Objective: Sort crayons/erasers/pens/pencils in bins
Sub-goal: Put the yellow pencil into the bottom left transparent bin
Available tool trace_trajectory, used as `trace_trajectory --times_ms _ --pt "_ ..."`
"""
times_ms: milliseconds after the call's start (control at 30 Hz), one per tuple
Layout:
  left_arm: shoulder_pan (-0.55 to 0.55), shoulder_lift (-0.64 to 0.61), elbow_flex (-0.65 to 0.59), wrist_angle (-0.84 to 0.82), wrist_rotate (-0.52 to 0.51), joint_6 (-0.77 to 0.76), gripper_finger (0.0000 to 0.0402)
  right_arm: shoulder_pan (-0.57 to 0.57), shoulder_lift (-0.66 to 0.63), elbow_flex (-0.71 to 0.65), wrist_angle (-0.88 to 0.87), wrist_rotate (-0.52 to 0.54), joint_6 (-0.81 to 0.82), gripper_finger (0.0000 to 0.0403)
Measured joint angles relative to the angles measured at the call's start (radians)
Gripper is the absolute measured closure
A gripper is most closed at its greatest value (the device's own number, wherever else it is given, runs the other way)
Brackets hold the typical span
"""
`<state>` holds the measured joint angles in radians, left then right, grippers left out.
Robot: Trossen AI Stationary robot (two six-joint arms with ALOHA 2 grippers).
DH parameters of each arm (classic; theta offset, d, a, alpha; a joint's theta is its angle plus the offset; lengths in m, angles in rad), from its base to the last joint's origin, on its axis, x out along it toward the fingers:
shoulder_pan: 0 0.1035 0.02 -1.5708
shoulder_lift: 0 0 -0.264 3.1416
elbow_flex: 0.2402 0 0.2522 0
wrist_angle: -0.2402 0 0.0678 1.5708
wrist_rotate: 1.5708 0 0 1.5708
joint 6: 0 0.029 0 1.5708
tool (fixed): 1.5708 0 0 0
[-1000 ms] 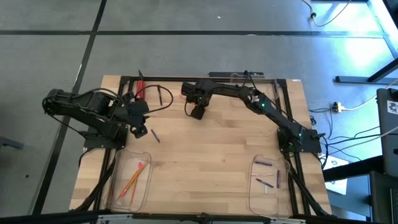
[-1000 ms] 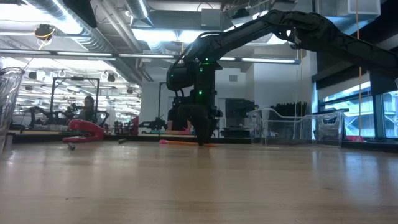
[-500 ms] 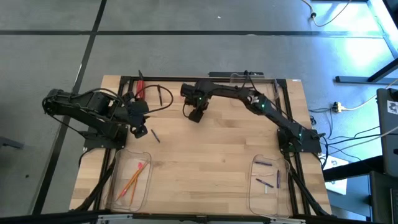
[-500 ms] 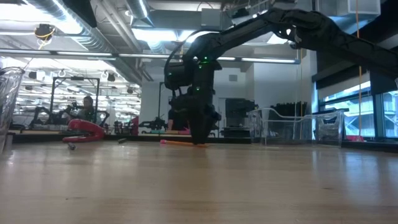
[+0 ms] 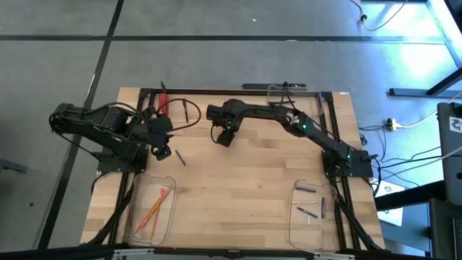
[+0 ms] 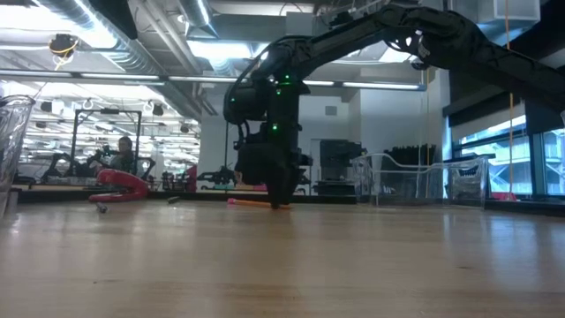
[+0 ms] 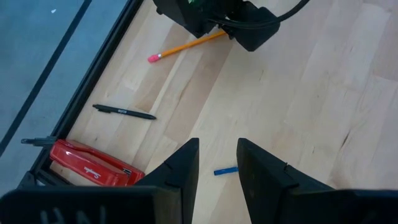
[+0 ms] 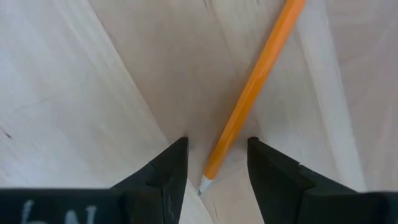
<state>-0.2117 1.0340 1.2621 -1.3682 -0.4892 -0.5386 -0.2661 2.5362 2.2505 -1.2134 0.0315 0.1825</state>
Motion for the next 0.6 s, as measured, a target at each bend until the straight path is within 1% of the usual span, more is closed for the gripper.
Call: trace_trajectory --times_ms 200,333,500,600 --pt "0.0 0.0 0.0 0.0 0.0 0.0 0.03 0.0 0.0 0.0 0.003 0.001 0.023 0.0251" --pt "0.0 0.0 0.0 0.0 0.0 0.0 0.03 0.0 0.0 0.0 0.006 -0.012 0.022 0.027" --pt "0.0 0.0 0.0 0.0 0.0 0.0 0.03 -0.004 0.001 0.0 0.012 -0.057 -0.004 0.0292" --pt "0.0 0.0 0.0 0.0 0.0 0.0 0.03 -0.006 0.001 0.0 0.012 -0.06 -0.002 0.0307"
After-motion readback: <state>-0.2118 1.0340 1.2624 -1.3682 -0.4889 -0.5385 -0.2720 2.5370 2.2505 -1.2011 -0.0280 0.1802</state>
